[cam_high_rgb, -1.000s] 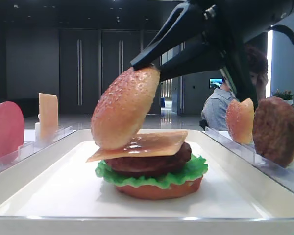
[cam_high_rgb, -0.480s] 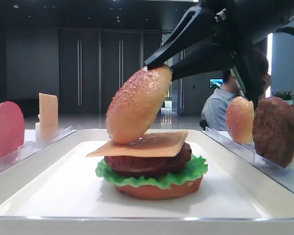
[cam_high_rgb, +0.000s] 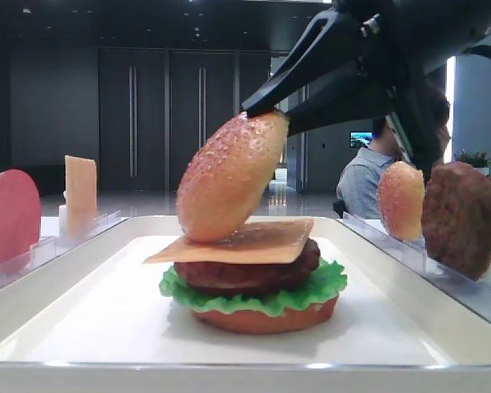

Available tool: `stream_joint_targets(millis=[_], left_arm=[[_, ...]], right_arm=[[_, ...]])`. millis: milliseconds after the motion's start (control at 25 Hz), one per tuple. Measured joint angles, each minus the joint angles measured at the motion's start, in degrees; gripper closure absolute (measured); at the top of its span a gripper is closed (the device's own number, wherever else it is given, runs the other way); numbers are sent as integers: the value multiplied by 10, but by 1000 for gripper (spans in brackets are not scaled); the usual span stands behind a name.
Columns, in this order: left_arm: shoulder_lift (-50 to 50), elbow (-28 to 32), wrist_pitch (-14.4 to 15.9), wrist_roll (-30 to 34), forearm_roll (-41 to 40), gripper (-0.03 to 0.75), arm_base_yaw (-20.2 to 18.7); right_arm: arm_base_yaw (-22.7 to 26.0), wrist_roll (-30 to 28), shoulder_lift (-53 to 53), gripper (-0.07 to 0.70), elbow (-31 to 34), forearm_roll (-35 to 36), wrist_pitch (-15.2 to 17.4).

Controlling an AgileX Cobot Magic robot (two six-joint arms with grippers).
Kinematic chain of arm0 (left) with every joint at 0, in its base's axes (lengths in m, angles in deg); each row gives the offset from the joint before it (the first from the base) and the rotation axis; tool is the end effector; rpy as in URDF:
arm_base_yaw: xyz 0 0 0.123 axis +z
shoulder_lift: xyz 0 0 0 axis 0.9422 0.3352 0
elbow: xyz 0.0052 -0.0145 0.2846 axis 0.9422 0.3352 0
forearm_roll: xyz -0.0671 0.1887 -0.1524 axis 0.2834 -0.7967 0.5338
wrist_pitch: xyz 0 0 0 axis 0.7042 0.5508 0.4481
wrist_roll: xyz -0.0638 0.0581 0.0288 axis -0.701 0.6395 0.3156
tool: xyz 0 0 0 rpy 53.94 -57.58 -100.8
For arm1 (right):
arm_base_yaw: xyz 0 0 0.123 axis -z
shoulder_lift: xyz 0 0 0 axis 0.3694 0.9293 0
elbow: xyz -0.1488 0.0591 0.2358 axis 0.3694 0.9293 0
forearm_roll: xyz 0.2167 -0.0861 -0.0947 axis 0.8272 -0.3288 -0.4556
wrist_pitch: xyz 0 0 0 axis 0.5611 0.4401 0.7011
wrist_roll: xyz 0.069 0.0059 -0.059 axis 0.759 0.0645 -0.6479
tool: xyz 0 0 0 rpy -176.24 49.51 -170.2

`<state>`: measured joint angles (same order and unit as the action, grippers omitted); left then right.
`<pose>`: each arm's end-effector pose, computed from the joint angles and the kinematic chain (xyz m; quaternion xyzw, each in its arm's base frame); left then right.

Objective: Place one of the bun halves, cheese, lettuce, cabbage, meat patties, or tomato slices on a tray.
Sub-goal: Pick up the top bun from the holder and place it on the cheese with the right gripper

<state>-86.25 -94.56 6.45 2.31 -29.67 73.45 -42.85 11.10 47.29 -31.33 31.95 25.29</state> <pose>-0.0066 -0.0036 0.2657 0.0033 0.8689 0.0071 0.4949 0.2540 0.1737 0.2008 -0.1431 0.8514 0.4849 0.1394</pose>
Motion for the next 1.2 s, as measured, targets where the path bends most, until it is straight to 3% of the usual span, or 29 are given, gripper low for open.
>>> stream_joint_targets(millis=[1200], left_arm=[[0,0,0,0,0,557,0]], right_arm=[[0,9,30,514,0,12,27]])
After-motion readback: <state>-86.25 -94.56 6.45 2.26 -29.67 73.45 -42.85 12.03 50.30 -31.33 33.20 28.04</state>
